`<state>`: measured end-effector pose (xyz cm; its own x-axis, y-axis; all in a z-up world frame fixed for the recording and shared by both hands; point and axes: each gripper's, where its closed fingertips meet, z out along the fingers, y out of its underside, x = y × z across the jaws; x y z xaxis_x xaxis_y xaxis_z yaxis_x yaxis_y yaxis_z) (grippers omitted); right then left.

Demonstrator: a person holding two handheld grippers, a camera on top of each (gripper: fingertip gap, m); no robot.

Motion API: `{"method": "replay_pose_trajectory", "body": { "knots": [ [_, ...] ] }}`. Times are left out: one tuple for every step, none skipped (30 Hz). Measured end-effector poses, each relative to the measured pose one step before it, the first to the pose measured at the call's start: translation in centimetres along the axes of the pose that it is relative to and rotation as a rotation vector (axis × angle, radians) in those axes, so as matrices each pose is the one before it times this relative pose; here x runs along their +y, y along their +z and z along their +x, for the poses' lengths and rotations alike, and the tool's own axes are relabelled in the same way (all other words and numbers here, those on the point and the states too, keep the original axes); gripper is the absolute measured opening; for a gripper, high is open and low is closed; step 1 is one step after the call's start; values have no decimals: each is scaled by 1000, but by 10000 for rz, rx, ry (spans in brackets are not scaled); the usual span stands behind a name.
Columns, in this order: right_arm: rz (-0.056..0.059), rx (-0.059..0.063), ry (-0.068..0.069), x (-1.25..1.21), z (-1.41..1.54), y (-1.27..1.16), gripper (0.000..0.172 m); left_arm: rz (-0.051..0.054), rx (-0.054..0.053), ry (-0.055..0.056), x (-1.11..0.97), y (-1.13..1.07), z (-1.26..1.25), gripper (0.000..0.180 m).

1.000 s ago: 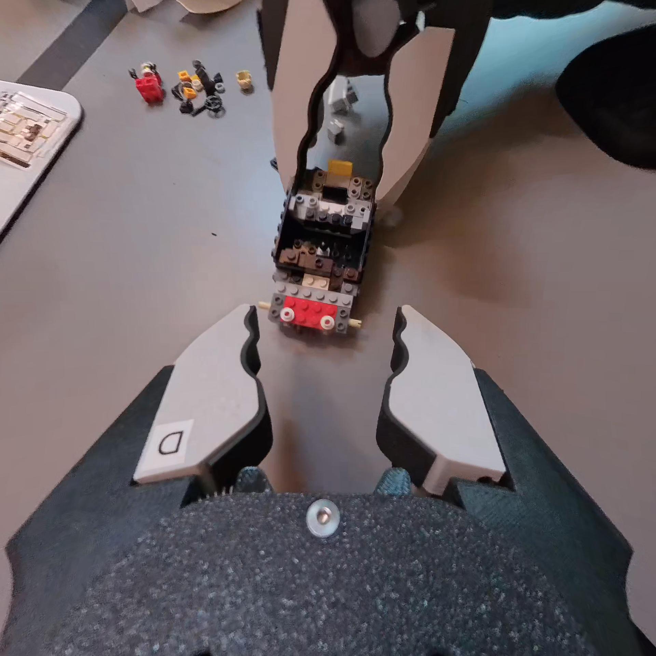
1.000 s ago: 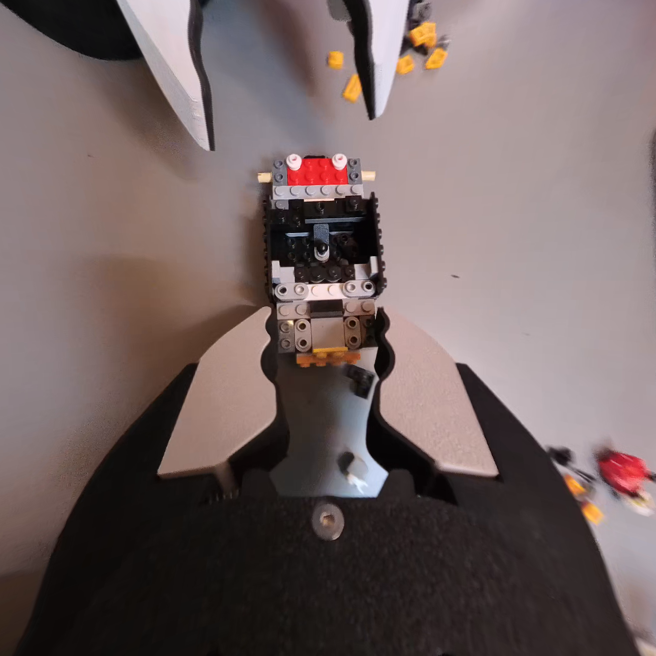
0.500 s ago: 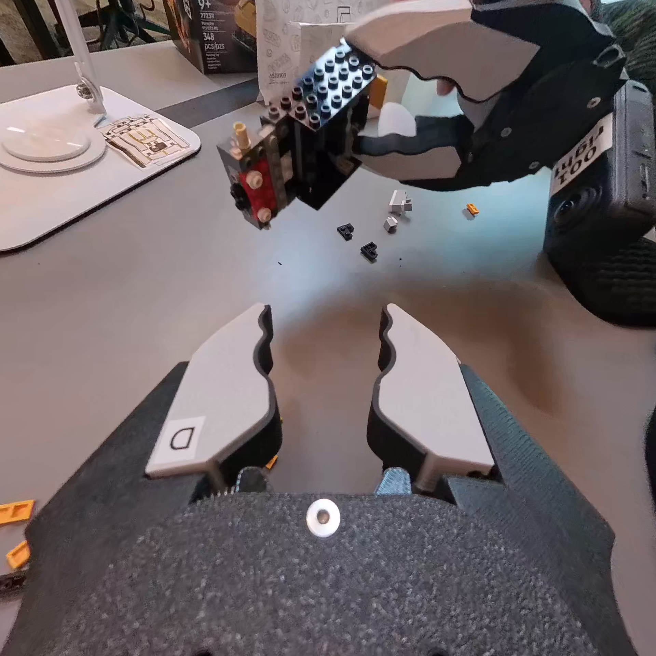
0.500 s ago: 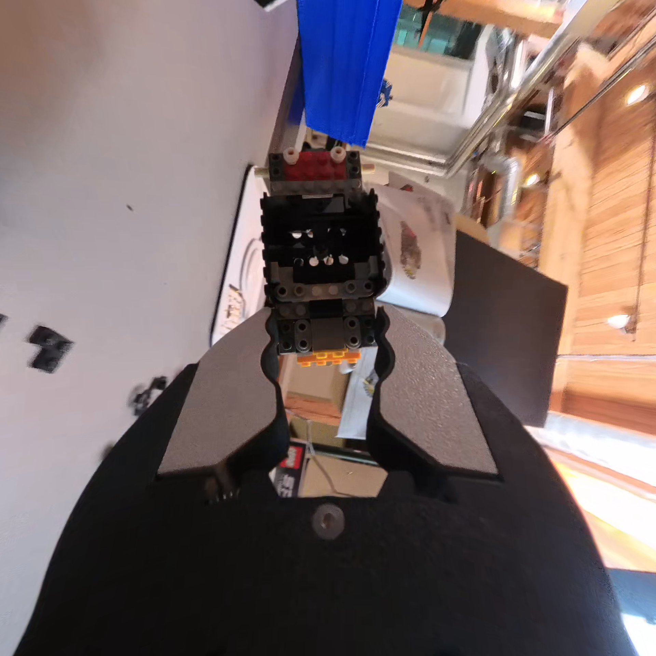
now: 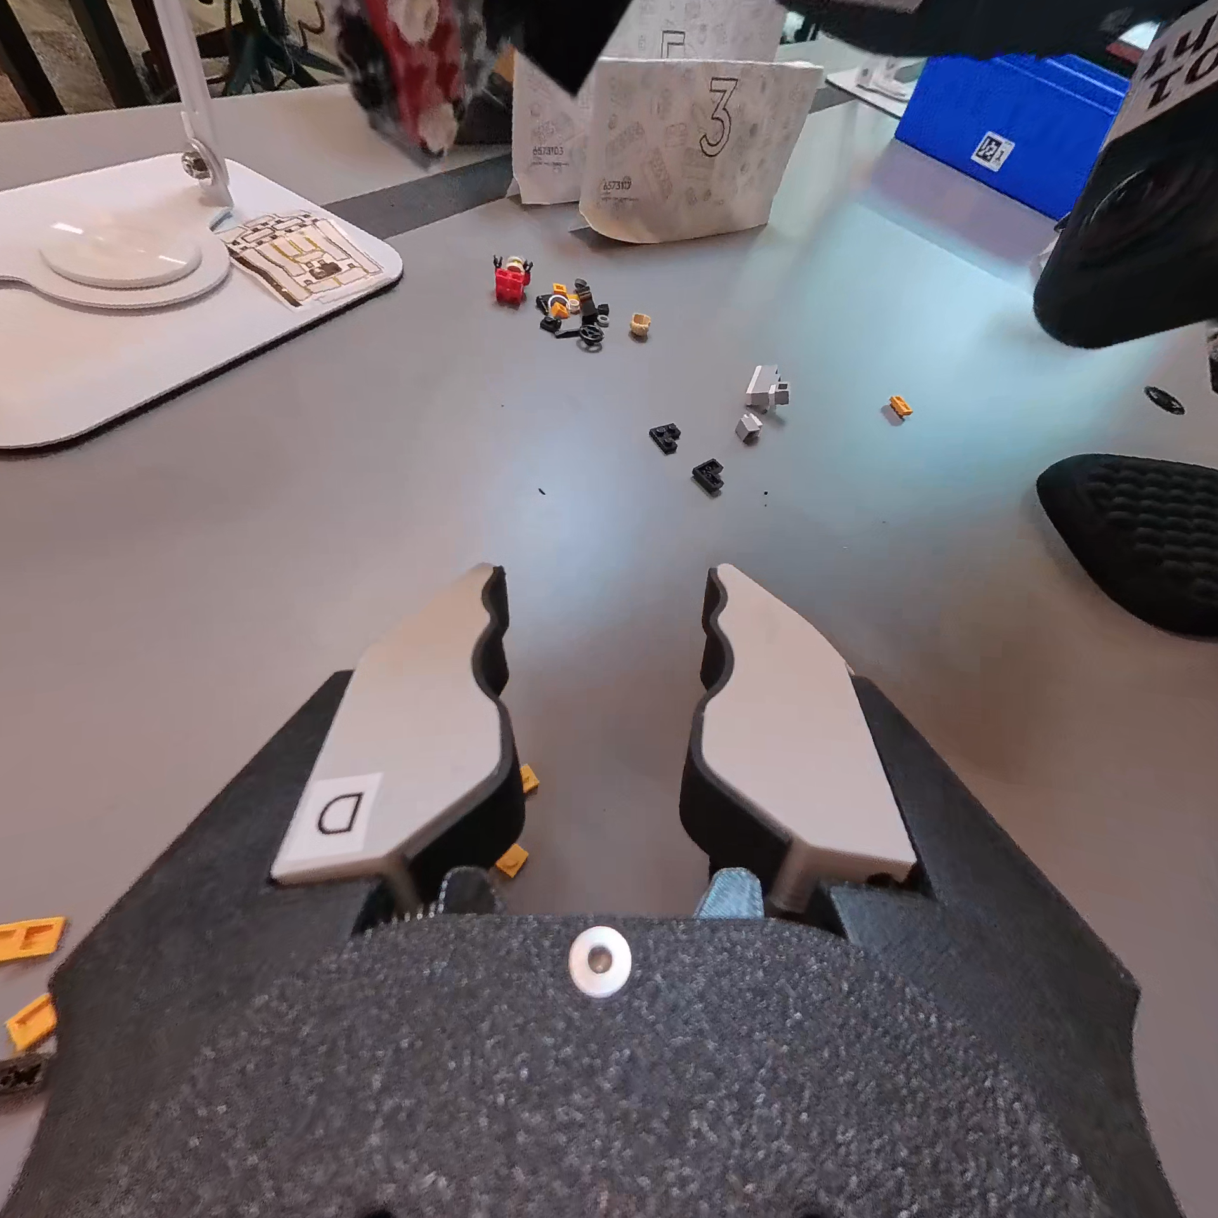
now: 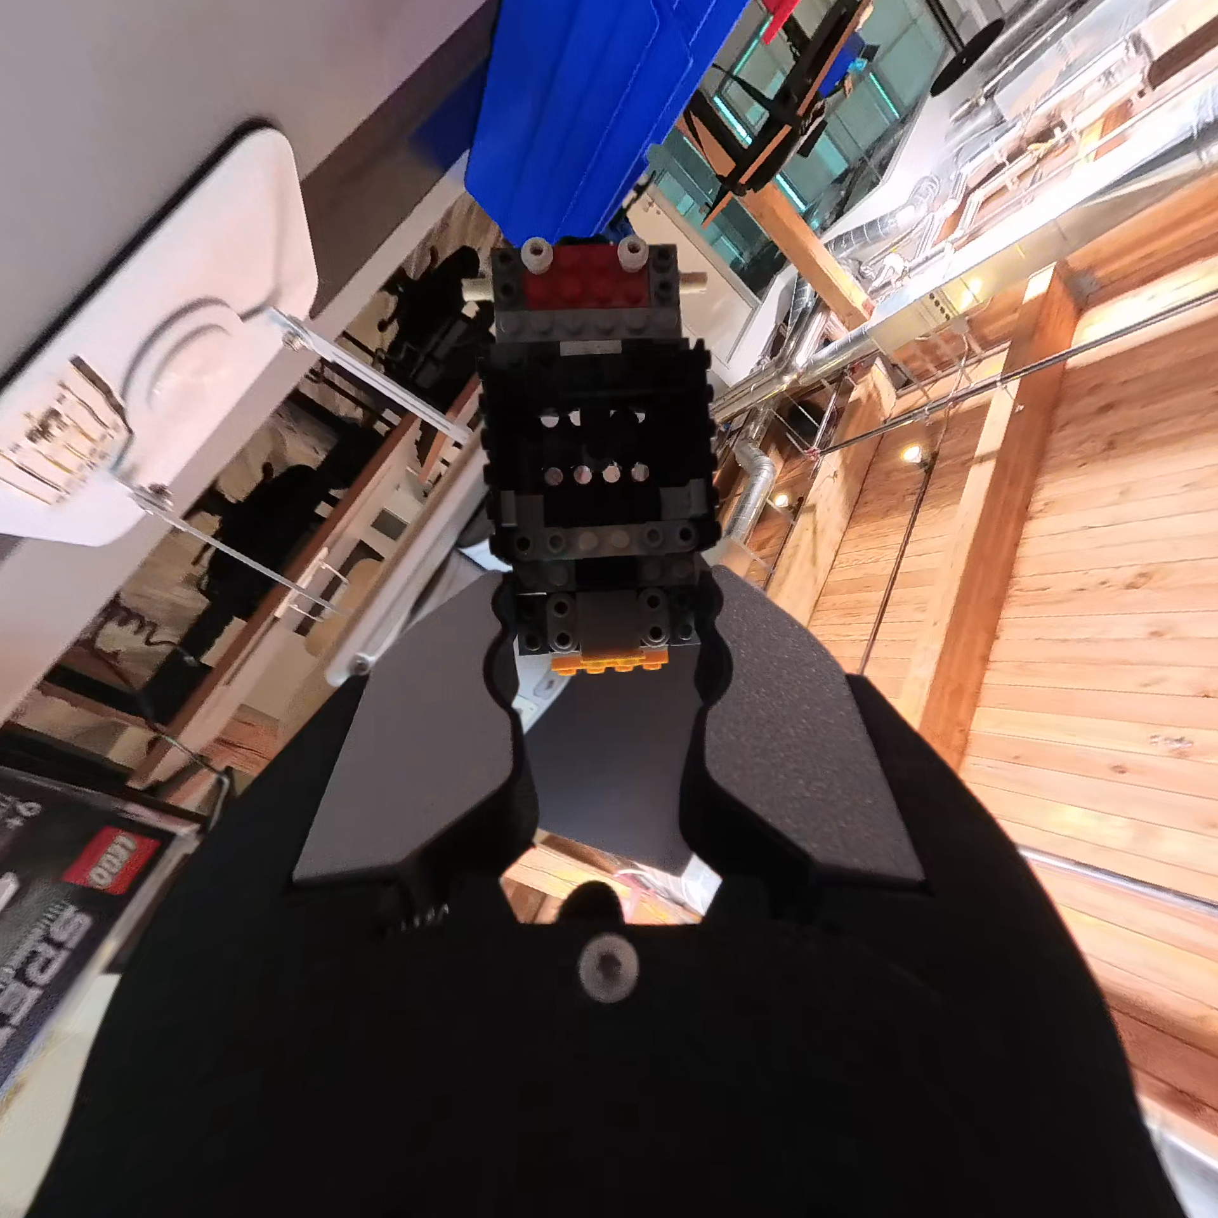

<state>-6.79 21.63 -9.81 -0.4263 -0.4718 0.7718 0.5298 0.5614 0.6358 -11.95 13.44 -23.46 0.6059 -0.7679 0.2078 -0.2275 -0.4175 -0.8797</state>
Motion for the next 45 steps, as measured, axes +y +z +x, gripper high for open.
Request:
{"method": "replay_pose_trajectory", "body": {
  "knots": [
    [-49, -17, -177, 386, 264, 161, 52, 27, -9, -3, -35, -16, -31, 56],
    [-20, 4, -149, 340, 287, 149, 52, 24, 12, -16, -53, -11, 22, 56],
    [-35, 6, -67, 296, 271, 106, 52, 51, 4, 3, -89, -20, 32, 55],
    [-101, -51, 30, 236, 151, 75, 52, 52, -4, 18, -93, -25, 35, 55],
    [-13, -39, 43, -32, 55, 9, 52, 60, -30, 20, -126, -23, -4, 55],
    [52, -43, 59, -250, -68, -62, 52, 134, -72, 36, -244, -67, -56, 55],
    [65, -74, 120, -418, -194, -109, 52, 234, -79, 40, -442, -98, -64, 54],
    [106, -93, 148, -625, -312, -162, 52, 297, -113, 33, -625, -135, -129, 54],
    [143, -106, 189, -789, -379, -249, 52, 348, -200, 57, -778, -169, -293, 54],
    [157, -95, 199, -869, -379, -276, 52, 300, -267, 110, -772, -192, -422, 54],
    [173, -81, 216, -888, -333, -269, 52, 186, -256, 174, -649, -112, -451, 53],
    [177, -55, 226, -868, -259, -272, 52, 21, -142, 241, -391, 7, -300, 52],
    [191, -26, 205, -876, -187, -260, 52, -123, -180, 300, -157, 89, -368, 48],
    [219, 7, 168, -856, -120, -285, 52, -187, -415, 393, -34, 28, -707, 44],
    [158, 8, 138, -728, -108, -236, 52, -143, -311, 486, -69, -61, -522, 40],
    [46, 23, 130, -474, -84, -172, 52, -97, -143, 422, -85, -105, -226, 37],
    [47, 23, 101, -331, -43, -127, 52, -61, -52, 275, -50, -80, -20, 33],
    [62, 47, 50, -238, 16, -104, 52, 17, -85, 213, -49, -39, 10, 31],
    [95, 68, 0, -235, 75, -87, 52, 92, -222, 216, -115, -46, -162, 29],
    [147, 65, -37, -343, 101, -101, 52, 53, -201, 267, -130, -26, -134, 26],
    [134, 66, -80, -394, 128, -82, 52, 25, -233, 285, -175, -41, -181, 25],
    [-29, 22, -29, -127, 117, 39, 52, 14, -193, 301, -161, -22, -139, 23],
    [-30, -34, 29, 14, 80, 97, 52, -43, -189, 242, -40, 23, -167, 24],
    [-15, -18, 26, 150, 71, 99, 52, 20, -77, 82, -63, -10, -119, 24],
    [-20, 1, 25, 203, 68, 88, 52, 62, 37, -108, -83, -29, -30, 24],
    [-26, -50, 78, 186, -1, 66, 52, 24, 108, -168, -1, -26, 61, 24],
    [-36, -123, 162, 137, -123, 45, 52, 37, 89, -131, 11, -26, 60, 25],
    [-5, -222, 380, 73, -295, 52, 52, 65, 111, -88, -41, -60, 92, 25],
    [-65, -448, 764, 218, -608, 126, 52, 3, 203, -115, 15, -54, 204, 27],
    [-185, -690, 1147, 492, -976, 182, 52, -2, 221, -184, 52, -68, 190, 29],
    [-196, -700, 1470, 659, -986, 174, 52, 100, 145, -205, -41, -148, 86, 30],
    [-200, -920, 1708, 758, -1176, 171, 52, 138, 127, -161, -55, -217, 77, 30],
    [-149, -1117, 1888, 677, -1326, 76, 52, 35, 101, -118, 79, -217, 34, 30],
    [52, -936, 1939, 472, -1048, -69, 52, -113, 26, -83, 326, -137, -77, 30],
    [145, -939, 1760, 363, -1095, -147, 52, -274, 8, -68, 587, -44, -139, 30],
    [77, -971, 1507, 402, -1256, -200, 52, -413, -79, -92, 827, 54, -308, 30],
    [93, -718, 1247, 415, -1111, -207, 52, -454, -201, -107, 917, 140, -521, 30],
    [105, -641, 928, 468, -1147, -192, 52, -537, -115, -99, 1024, 229, -402, 29],
    [-13, -652, 741, 635, -1264, -152, 52, -574, -75, -81, 1055, 310, -348, 30],
    [-86, -468, 621, 750, -1073, -63, 52, -602, -23, -102, 1095, 392, -229, 30],
    [-83, -315, 494, 799, -869, 0, 52, -566, 106, -162, 1025, 461, -16, 31],
    [-55, -178, 416, 786, -671, 62, 52, -419, 208, -232, 790, 472, 162, 32],
    [-26, -56, 325, 785, -441, 98, 52, -270, 223, -242, 538, 467, 218, 32],
    [-39, -22, 259, 792, -331, 119, 52, -261, 95, -192, 452, 447, 11, 32],
    [47, -32, 242, 626, -282, 98, 52, -274, -45, -52, 417, 429, -187, 33]
  ]
}}
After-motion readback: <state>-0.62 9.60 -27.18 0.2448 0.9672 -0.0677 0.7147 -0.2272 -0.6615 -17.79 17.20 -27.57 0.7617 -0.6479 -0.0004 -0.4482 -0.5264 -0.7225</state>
